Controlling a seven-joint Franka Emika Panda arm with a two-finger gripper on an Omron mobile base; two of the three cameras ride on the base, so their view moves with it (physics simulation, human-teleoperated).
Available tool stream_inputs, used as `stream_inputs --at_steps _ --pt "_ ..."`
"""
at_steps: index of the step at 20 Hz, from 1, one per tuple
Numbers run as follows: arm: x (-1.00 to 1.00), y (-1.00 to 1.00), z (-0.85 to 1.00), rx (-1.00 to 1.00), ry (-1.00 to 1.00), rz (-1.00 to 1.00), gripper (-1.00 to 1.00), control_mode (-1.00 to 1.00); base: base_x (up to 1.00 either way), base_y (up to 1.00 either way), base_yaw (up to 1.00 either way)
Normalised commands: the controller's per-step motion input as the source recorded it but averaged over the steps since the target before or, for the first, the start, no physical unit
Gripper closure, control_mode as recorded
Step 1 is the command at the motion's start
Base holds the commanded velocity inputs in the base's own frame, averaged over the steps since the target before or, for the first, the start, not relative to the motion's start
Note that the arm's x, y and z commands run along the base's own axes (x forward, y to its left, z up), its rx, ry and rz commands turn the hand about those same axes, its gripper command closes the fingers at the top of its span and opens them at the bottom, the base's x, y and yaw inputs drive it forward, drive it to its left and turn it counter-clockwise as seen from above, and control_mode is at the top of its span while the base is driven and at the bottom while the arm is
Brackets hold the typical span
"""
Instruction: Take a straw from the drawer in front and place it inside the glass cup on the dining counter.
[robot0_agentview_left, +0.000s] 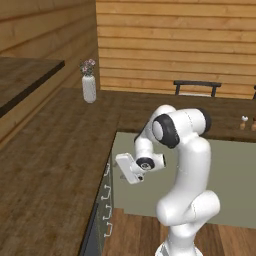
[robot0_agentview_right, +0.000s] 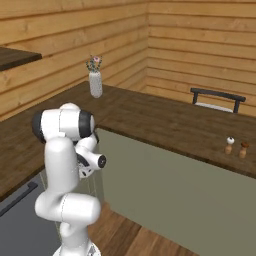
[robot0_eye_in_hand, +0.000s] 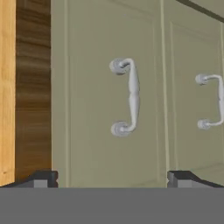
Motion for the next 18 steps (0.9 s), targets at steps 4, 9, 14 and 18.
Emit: stream_inputs --at_steps 4,9,14,18 --pt "0.31 0.0 -0.36 0.06 0.0 0.0 -1.0 -1.0 0.0 0.0 0.0" --pt "0.29 0.07 -0.22 0.07 0.0 0.0 -1.0 -1.0 0.0 0.0 0.0" --pt "0.26 0.26 -0.29 0.01 0.0 0.0 -1.0 -1.0 0.0 0.0 0.0" --pt "0.24 0.44 -0.3 0.0 0.0 0.0 -1.0 -1.0 0.0 0.0 0.0"
